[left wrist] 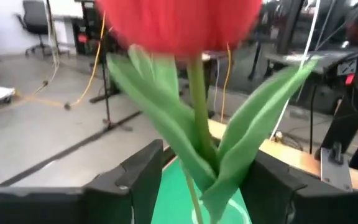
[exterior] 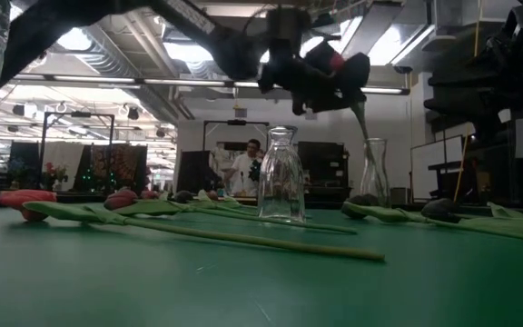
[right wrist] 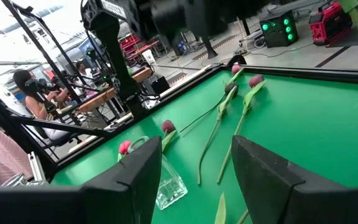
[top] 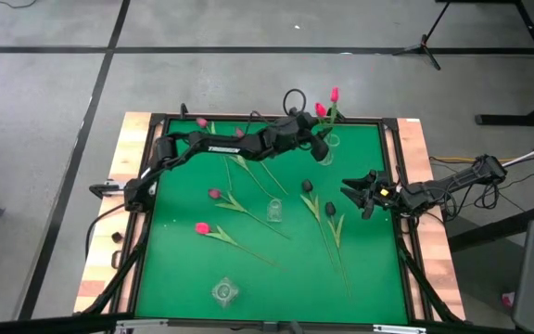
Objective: Sort flowers into vase by color
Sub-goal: Put the top pink tulip into the top transparent vase, then put the pink tulip into the top transparent vase
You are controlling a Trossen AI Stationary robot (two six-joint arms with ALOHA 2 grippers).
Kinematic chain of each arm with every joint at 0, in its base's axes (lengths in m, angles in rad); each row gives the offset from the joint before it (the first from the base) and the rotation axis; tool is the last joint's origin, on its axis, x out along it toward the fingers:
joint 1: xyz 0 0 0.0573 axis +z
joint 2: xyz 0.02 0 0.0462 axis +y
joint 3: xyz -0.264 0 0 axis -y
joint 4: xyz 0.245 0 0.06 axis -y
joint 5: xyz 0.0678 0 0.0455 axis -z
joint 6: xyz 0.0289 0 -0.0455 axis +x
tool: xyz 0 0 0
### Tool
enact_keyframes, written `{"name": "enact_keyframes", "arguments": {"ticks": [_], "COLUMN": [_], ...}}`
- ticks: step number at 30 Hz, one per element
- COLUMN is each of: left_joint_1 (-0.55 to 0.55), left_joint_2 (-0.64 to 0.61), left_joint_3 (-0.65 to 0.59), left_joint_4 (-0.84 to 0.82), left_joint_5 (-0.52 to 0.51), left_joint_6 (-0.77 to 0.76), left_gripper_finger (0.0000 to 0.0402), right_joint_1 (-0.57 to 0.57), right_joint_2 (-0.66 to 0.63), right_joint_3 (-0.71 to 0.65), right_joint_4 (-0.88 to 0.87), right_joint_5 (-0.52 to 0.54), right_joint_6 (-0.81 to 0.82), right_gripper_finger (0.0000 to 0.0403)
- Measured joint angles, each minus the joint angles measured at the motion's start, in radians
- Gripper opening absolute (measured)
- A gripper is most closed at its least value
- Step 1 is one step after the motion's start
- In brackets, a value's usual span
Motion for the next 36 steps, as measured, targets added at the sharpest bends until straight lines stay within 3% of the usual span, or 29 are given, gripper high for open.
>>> {"name": "enact_keyframes", "arguments": {"ticks": [14, 23, 28, 31, 36], "left_joint_1": [0.003, -0.002, -0.081, -0.151, -0.292], "left_joint_2": [-0.239, -0.506, -0.557, -0.557, -0.556], "left_joint_3": [0.001, 0.001, 0.001, -0.017, -0.117], "left_joint_4": [-0.596, -1.233, -1.496, -1.573, -1.563], "left_joint_5": [-0.001, 0.070, 0.144, 0.150, 0.159], "left_joint_6": [-0.087, -0.037, -0.040, -0.034, -0.042], "left_gripper_finger": [0.0193, 0.0186, 0.0181, 0.0182, 0.0183], "right_joint_1": [0.000, 0.000, 0.000, 0.000, 0.000], "right_joint_2": [0.000, 0.000, 0.000, 0.000, 0.000], "right_joint_3": [0.000, 0.000, 0.000, 0.000, 0.000], "right_joint_4": [0.000, -0.027, -0.042, -0.047, -0.046], "right_joint_5": [0.001, 0.001, 0.000, 0.001, 0.000], "right_joint_6": [0.000, -0.001, -0.001, 0.000, 0.001], "right_gripper_finger": [0.0193, 0.0193, 0.0193, 0.0193, 0.0193]}}
